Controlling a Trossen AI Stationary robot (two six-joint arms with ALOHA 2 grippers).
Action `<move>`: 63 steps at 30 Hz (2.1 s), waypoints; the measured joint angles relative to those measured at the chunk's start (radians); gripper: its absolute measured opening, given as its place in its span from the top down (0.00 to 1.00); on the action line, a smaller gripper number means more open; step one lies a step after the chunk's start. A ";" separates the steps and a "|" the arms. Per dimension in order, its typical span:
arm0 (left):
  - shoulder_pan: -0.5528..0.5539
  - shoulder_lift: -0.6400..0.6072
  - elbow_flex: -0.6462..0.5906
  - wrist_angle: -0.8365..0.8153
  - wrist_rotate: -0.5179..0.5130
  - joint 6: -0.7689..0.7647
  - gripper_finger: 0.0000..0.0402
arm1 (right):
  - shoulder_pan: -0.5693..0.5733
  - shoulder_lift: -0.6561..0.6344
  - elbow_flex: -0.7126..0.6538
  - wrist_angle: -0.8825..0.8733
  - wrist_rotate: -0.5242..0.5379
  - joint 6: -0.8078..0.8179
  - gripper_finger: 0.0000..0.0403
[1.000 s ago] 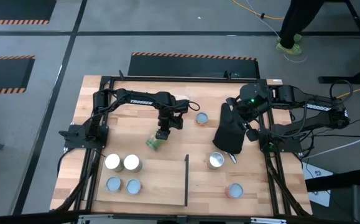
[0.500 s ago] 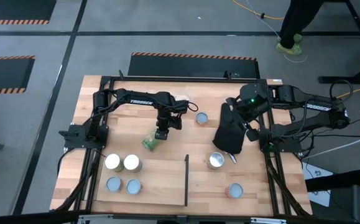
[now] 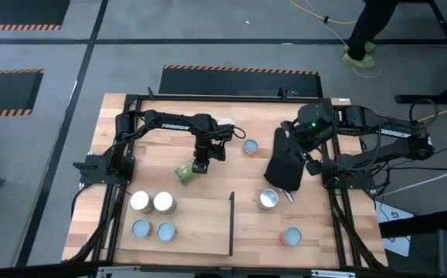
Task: Pick and place cans onto a shelf
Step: Put the green canned pear on the shelf
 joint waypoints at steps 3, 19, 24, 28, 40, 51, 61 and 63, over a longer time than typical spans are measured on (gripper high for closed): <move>0.000 0.000 0.002 -0.002 0.000 -0.015 0.99 | 0.000 0.000 0.000 0.000 0.000 0.000 0.79; -0.003 -0.001 0.243 0.006 -0.047 -0.025 1.00 | 0.000 0.000 0.000 0.000 0.000 0.000 0.79; -0.011 -0.002 0.287 0.078 -0.090 -0.026 1.00 | 0.000 0.000 0.000 -0.001 0.000 0.000 0.79; -0.019 -0.002 0.318 0.137 -0.113 -0.027 1.00 | 0.000 0.000 0.000 -0.001 0.000 0.000 0.79; -0.076 -0.002 0.345 0.342 -0.184 -0.024 1.00 | 0.000 -0.096 0.000 -0.111 0.036 0.002 0.79; -0.154 -0.002 0.319 0.620 -0.289 -0.046 1.00 | 0.000 -0.199 -0.180 0.016 0.125 0.006 0.79; -0.221 0.000 0.172 0.859 -0.400 -0.050 1.00 | 0.000 -0.206 -0.345 0.140 0.124 0.003 0.79; -0.232 0.000 0.138 0.920 -0.425 -0.049 1.00 | 0.000 -0.207 -0.362 0.157 0.124 0.003 0.79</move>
